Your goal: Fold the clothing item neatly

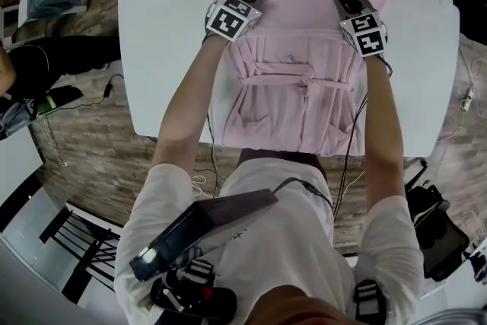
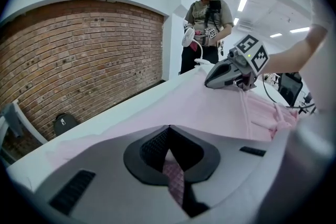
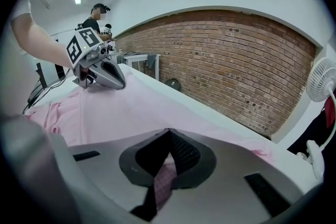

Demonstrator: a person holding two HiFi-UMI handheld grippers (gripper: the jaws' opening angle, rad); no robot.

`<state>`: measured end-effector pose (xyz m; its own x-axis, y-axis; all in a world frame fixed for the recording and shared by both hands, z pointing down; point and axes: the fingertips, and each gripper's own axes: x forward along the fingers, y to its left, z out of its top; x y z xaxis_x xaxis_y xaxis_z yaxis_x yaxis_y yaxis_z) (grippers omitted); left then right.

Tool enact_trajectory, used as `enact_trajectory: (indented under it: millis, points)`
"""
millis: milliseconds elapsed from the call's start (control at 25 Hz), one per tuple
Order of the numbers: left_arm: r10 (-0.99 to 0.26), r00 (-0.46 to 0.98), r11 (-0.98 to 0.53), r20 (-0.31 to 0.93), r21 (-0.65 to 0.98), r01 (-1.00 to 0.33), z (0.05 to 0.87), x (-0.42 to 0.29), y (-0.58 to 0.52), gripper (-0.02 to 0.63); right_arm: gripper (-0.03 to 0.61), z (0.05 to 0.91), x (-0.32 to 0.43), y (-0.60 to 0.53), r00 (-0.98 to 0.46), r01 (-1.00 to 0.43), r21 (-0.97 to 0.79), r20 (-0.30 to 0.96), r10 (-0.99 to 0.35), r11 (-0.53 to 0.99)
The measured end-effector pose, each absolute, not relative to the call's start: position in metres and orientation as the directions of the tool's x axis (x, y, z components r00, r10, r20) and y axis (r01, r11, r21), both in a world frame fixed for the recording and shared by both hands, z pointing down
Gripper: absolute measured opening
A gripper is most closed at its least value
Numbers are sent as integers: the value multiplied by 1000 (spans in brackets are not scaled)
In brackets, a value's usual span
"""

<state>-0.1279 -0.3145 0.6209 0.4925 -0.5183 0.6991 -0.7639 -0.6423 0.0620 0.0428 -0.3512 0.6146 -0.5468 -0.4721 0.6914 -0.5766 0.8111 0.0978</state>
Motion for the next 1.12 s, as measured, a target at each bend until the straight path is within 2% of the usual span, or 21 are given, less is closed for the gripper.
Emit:
enact_trajectory:
  millis: [640,1120]
  points:
    - [-545,475,-640,691,24,-768,615,-138,-348,2,6,605,31,-374,-511,-610,139,683,-521,780]
    - [-618,517,-620,593,37,-784,565,-139,-319,12,6,561,26,-337,-554,-648,117,604,-572,752]
